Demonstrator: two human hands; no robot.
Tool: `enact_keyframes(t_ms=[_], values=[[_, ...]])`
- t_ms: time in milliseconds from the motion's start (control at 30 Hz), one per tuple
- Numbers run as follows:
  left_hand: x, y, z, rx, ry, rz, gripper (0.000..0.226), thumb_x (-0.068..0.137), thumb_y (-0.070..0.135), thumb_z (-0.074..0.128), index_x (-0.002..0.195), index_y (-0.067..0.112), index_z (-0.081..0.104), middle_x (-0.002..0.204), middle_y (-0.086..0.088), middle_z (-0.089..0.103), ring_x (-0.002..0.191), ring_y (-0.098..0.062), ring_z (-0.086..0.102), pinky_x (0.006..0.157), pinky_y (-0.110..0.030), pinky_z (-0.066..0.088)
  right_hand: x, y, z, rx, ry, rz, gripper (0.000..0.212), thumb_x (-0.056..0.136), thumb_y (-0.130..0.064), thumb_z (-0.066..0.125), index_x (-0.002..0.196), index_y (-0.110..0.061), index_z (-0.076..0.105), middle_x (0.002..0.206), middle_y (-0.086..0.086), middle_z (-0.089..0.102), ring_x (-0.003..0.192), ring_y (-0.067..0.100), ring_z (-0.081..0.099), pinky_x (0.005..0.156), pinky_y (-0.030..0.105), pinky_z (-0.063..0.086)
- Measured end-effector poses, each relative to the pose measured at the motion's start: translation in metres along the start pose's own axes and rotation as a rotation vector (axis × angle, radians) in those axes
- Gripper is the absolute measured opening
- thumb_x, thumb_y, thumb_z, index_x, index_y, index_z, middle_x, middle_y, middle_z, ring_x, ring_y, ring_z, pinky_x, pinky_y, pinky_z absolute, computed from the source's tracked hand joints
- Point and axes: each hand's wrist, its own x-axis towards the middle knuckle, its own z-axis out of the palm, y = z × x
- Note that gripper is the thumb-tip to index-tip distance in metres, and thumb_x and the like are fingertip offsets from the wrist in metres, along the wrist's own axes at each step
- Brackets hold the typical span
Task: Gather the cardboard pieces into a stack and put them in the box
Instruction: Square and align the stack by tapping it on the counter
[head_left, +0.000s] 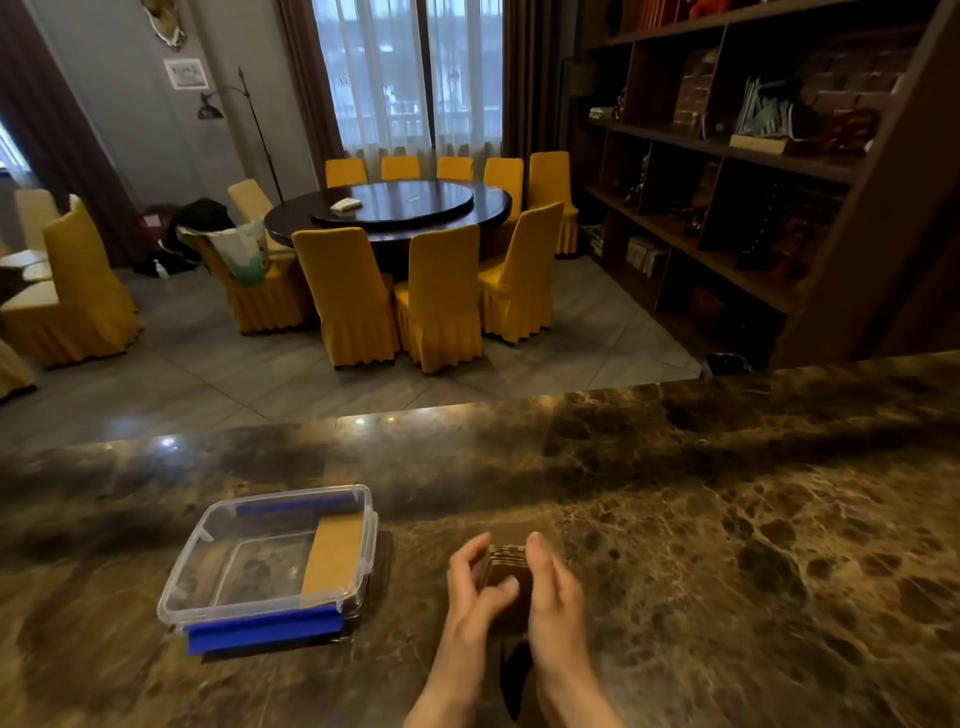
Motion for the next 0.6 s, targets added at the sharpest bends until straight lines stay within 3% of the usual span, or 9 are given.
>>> enact_keyframes(t_ms=[100,167,233,267,333,400,433,500,600], values=[[-0.003,0.017,0.008,-0.115,0.069,0.047,0.061,0.081,0.068,0.061,0.135,0.040,0.052,0.131,0.019,0.058,0.110,0.011,0.061,0.088,-0.018,0.045,-0.002,-0.004,0.001,-0.004,-0.006,-0.021,0.041,0.091,-0.053,0.055,0.084,-0.017,0.072,0.081,0.001,0.072,0.077,0.011,0.068,0.074,0.027,0.051],[-0.002,0.019,0.017,0.001,0.091,0.064,0.064,0.075,0.080,0.054,0.125,0.041,0.063,0.120,0.024,0.069,0.111,0.008,0.062,0.089,-0.016,0.043,-0.003,-0.002,-0.001,-0.005,-0.017,-0.012,0.039,0.090,-0.051,0.053,0.076,-0.017,0.066,0.074,0.003,0.066,0.063,-0.001,0.063,0.062,0.013,0.050],[0.000,0.018,0.027,0.060,0.167,0.068,0.046,0.082,0.071,0.052,0.107,0.039,0.074,0.105,0.019,0.077,0.108,0.000,0.067,0.091,-0.021,0.047,-0.004,-0.001,-0.001,0.003,-0.030,0.047,0.029,0.101,-0.036,0.049,0.084,-0.021,0.067,0.082,0.003,0.068,0.063,-0.007,0.063,0.060,0.006,0.049],[0.001,0.018,0.031,0.063,0.217,0.068,0.036,0.091,0.062,0.051,0.103,0.039,0.076,0.104,0.016,0.077,0.108,-0.003,0.068,0.093,-0.025,0.048,-0.002,0.001,0.001,0.012,-0.047,0.084,0.032,0.101,-0.040,0.048,0.092,-0.020,0.072,0.092,0.008,0.072,0.073,-0.004,0.068,0.067,0.009,0.052],[0.005,0.020,0.036,0.063,0.282,0.071,0.031,0.102,0.044,0.047,0.099,0.038,0.078,0.107,0.014,0.075,0.107,-0.007,0.067,0.094,-0.030,0.050,0.000,0.007,0.005,0.066,-0.054,0.137,0.055,0.089,-0.066,0.051,0.107,-0.020,0.075,0.109,0.010,0.075,0.098,0.013,0.072,0.092,0.034,0.058],[0.004,0.027,0.038,0.081,0.293,0.105,0.035,0.105,0.033,0.045,0.098,0.034,0.079,0.103,0.009,0.077,0.101,-0.007,0.069,0.093,-0.032,0.054,0.000,0.003,0.007,0.135,-0.052,0.168,0.072,0.078,-0.079,0.052,0.114,-0.019,0.074,0.113,0.007,0.075,0.107,0.020,0.071,0.101,0.045,0.054],[0.005,0.026,0.037,0.082,0.298,0.126,0.037,0.106,0.029,0.044,0.096,0.031,0.079,0.100,0.007,0.078,0.096,-0.005,0.071,0.089,-0.030,0.055,0.002,0.003,0.008,0.135,-0.063,0.139,0.069,0.081,-0.075,0.050,0.113,-0.019,0.073,0.111,0.007,0.075,0.105,0.017,0.071,0.099,0.041,0.055],[0.007,0.019,0.034,0.103,0.313,0.133,0.040,0.107,0.027,0.041,0.094,0.028,0.079,0.093,0.008,0.079,0.090,-0.004,0.072,0.082,-0.025,0.053,0.004,0.005,0.006,0.027,-0.077,0.042,0.052,0.097,-0.058,0.043,0.105,-0.017,0.074,0.101,0.004,0.075,0.088,0.002,0.072,0.083,0.020,0.056],[0.008,0.008,0.032,0.164,0.311,0.154,0.037,0.105,0.030,0.042,0.093,0.030,0.077,0.092,0.015,0.078,0.090,-0.003,0.071,0.078,-0.021,0.051,0.006,0.007,0.002,-0.066,-0.027,-0.034,0.044,0.101,-0.043,0.041,0.089,-0.015,0.074,0.084,0.004,0.075,0.079,0.006,0.071,0.068,0.016,0.052]])
